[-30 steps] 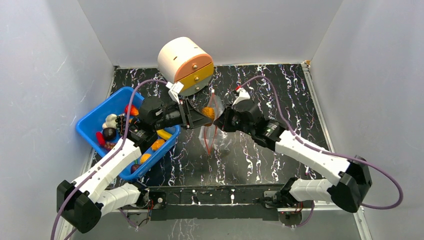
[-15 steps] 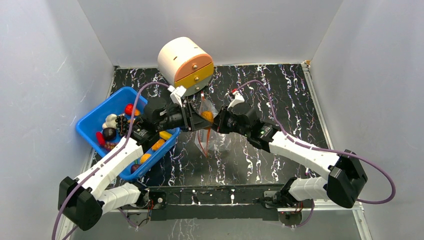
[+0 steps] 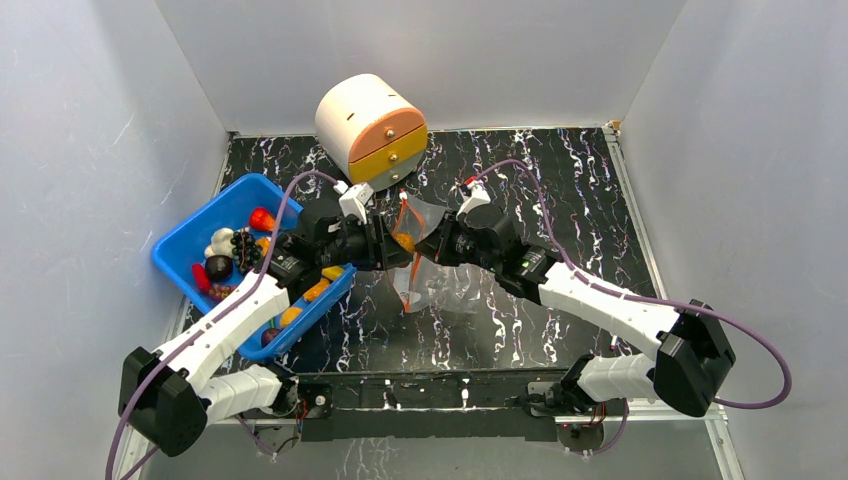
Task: Place the food in the zip-top bag and seal the zipper
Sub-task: Place the fake fruit in the zipper food storage bag.
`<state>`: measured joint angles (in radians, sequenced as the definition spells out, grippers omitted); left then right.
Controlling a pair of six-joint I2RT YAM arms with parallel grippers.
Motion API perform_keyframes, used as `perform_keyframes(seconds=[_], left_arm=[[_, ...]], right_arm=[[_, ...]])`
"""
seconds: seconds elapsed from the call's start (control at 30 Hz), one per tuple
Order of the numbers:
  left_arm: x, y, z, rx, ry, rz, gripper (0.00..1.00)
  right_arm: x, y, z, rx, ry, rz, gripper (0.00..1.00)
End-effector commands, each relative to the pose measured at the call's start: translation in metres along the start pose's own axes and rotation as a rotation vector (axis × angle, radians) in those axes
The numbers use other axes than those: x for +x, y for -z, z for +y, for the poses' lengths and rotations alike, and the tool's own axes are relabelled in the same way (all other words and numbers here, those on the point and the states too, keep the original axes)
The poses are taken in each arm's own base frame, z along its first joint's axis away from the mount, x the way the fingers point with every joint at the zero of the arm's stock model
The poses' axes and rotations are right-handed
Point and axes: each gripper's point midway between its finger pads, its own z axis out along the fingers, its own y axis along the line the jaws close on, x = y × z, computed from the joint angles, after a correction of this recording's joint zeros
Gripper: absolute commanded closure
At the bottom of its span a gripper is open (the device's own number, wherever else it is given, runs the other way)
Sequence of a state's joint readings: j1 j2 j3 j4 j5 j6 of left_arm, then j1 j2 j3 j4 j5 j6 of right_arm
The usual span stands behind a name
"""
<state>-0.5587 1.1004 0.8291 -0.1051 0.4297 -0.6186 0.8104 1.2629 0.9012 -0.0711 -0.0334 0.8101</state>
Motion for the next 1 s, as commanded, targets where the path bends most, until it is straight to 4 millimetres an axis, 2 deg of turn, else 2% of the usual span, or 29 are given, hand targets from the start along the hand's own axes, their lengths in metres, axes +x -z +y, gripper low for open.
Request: perform_keyframes(seconds=[0.0, 0.1, 0.2, 0.27, 0.37, 0.53, 0.7, 0.83, 0.97], left_arm=[[0.003, 0.0, 0.024, -0.128, -0.026, 0.019, 0.65], [0.006, -0.003, 0.034, -0.177, -0.018, 0.044, 0.65], [0.007, -0.005, 0.035, -0.177, -0.016, 0.059, 0.62], [0.007, -0.005, 0.034, -0.175, -0.014, 0.064, 0.56], [0.003, -0.001, 0.025, -0.15, -0.014, 0.059, 0.44], [-0.007, 0.011, 0.003, -0.085, -0.022, 0.012, 0.31], [-0.014, 0.02, -0.013, -0.042, -0.024, -0.004, 0.3], [-0.026, 0.033, -0.024, -0.047, -0.038, -0.039, 0.3], [-0.041, 0.048, -0.021, -0.137, -0.069, -0.068, 0.31]], right_arm=[[-0.02, 0.01, 0.033, -0.12, 0.016, -0.062, 1.0], [-0.021, 0.011, 0.038, -0.138, 0.02, -0.054, 1.0], [-0.023, 0.012, 0.042, -0.15, 0.027, -0.054, 1.0], [-0.025, 0.012, 0.044, -0.151, 0.03, -0.058, 1.0], [-0.028, 0.014, 0.045, -0.145, 0.036, -0.061, 1.0], [-0.031, 0.017, 0.044, -0.136, 0.039, -0.073, 1.0], [-0.033, 0.02, 0.045, -0.136, 0.03, -0.085, 1.0], [-0.034, 0.024, 0.042, -0.115, 0.04, -0.086, 1.0], [-0.035, 0.034, 0.03, -0.059, 0.094, -0.096, 1.0]])
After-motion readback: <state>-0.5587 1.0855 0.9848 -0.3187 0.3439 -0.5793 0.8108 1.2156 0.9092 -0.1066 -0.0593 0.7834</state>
